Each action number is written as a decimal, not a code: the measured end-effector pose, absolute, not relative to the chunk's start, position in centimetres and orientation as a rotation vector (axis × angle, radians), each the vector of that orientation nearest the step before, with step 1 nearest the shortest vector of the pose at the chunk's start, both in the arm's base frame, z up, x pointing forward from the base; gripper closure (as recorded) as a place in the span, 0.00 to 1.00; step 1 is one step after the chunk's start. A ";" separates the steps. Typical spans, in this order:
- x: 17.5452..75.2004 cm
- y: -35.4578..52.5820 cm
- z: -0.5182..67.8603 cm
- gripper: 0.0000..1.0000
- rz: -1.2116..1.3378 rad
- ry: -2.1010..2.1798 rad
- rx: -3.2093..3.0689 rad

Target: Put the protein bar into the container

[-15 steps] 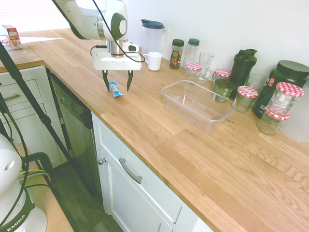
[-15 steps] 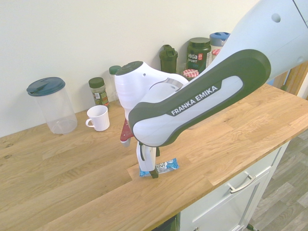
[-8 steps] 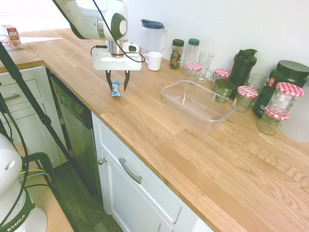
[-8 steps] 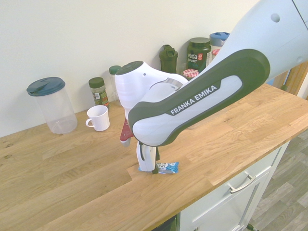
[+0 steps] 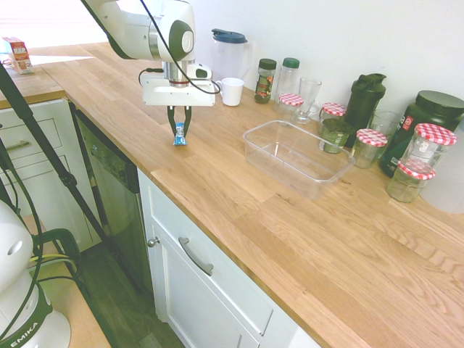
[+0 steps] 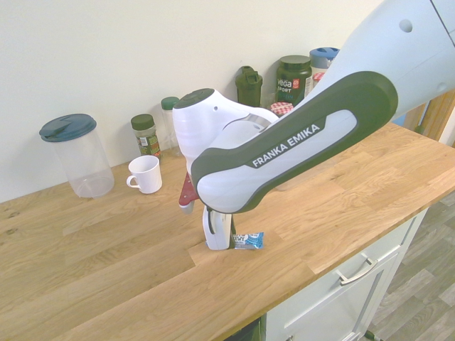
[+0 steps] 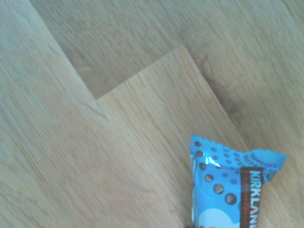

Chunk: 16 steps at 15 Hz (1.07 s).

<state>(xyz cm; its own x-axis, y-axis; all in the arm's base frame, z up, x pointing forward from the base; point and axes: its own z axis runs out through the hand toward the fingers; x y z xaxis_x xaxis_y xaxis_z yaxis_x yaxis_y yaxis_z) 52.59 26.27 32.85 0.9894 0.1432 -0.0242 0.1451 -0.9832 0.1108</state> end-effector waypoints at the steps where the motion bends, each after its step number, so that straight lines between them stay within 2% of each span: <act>1: 52.6 26.3 32.9 1.00 -0.019 0.208 3.023; 4: 53.2 25.6 33.9 1.00 0.018 0.125 3.031; 8: 53.7 23.1 40.2 1.00 0.158 -0.033 3.041; 12: 54.9 16.4 45.7 1.00 0.244 -0.260 3.044; 16: 57.0 9.9 47.7 1.00 0.267 -0.484 3.034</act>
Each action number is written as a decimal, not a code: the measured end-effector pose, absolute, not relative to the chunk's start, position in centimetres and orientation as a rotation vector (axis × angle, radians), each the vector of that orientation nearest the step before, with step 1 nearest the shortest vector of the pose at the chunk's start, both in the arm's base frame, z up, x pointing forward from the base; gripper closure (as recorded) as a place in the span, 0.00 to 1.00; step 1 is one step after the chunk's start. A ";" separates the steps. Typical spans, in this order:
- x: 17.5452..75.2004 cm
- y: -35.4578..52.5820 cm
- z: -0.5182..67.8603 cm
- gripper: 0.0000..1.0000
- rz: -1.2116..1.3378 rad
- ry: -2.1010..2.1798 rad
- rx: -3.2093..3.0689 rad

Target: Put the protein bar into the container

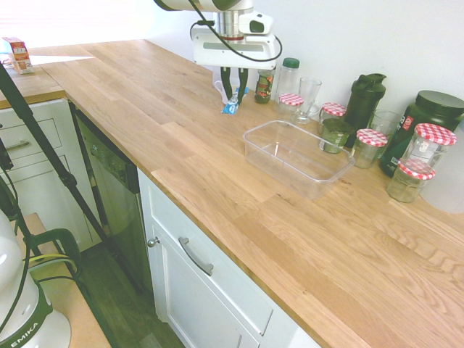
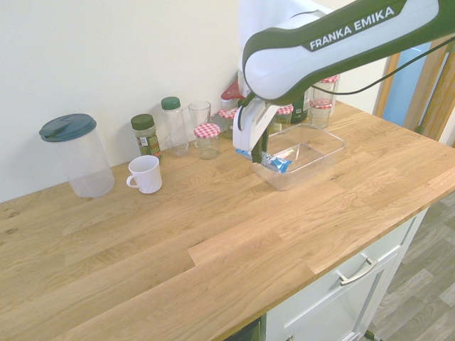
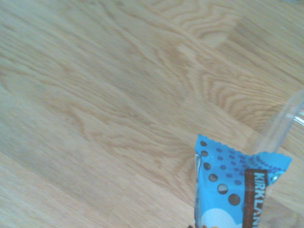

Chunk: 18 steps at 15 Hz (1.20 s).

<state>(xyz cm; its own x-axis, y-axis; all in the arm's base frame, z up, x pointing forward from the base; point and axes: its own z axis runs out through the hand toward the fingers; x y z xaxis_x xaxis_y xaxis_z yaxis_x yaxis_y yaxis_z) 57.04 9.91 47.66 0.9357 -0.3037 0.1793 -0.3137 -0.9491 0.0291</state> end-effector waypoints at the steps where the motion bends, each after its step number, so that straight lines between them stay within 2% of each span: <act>1: 57.4 8.5 47.8 1.00 0.264 -0.538 3.030; 8: 58.6 1.1 47.2 1.00 0.220 -0.795 3.019; 18: 60.2 0.2 42.3 1.00 0.138 -0.855 3.026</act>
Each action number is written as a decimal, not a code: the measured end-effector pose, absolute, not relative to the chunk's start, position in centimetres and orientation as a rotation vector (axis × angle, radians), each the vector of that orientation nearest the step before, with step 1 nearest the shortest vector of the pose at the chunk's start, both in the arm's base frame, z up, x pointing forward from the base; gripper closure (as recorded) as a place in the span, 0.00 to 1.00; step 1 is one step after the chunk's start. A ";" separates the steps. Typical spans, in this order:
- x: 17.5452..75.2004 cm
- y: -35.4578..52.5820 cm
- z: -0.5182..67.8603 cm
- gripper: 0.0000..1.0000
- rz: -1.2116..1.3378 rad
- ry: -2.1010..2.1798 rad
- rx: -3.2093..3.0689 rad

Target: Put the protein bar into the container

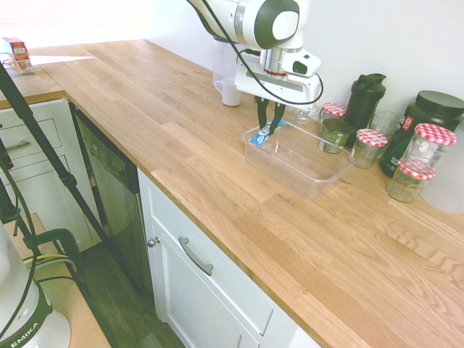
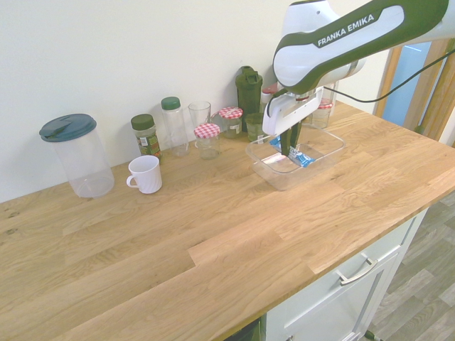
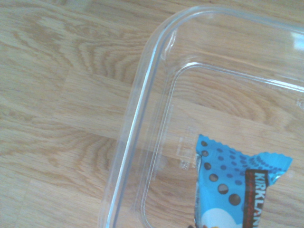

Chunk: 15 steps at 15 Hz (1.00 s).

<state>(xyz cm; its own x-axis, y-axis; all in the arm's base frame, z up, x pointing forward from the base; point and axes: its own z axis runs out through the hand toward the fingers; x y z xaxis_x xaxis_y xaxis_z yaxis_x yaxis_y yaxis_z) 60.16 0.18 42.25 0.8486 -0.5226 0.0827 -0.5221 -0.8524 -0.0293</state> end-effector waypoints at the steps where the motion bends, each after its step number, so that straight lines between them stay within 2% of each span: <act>1: 60.3 0.2 41.8 1.00 -0.132 0.852 -3.015; 15: 63.9 0.5 39.3 1.00 -0.119 0.852 -3.012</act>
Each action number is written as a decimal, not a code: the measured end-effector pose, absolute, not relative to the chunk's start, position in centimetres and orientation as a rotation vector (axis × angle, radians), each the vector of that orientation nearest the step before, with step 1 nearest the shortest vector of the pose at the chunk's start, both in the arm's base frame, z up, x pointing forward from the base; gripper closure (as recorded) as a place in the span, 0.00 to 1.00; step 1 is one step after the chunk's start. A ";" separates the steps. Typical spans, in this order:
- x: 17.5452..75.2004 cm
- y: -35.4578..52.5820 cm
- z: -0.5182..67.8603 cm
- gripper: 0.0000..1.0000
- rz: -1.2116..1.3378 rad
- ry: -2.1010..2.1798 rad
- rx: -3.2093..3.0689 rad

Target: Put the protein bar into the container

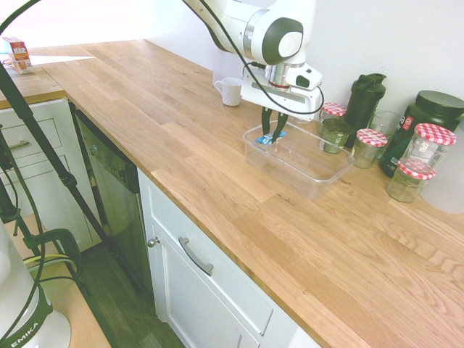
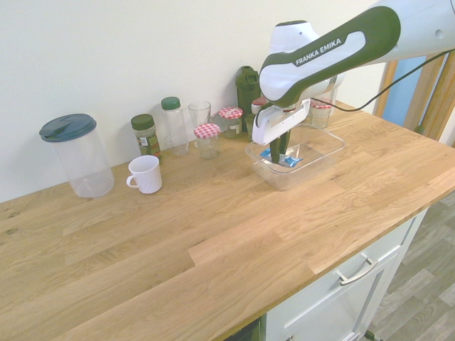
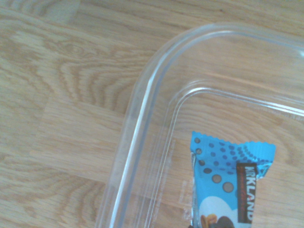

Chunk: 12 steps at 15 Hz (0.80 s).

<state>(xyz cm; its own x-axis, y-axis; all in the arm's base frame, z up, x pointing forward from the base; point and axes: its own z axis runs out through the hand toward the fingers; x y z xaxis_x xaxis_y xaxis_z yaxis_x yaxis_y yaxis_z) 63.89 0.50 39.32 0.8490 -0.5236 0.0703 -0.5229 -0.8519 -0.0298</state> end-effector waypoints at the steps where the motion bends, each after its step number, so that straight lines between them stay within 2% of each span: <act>1: 64.1 0.5 39.3 1.00 -0.113 0.853 -3.013; 8: 64.9 0.3 36.5 1.00 -0.055 0.849 -3.024; 9: 64.9 0.3 36.2 0.00 -0.045 0.846 -3.026; 12: 65.0 0.2 35.8 0.00 -0.033 0.850 -3.028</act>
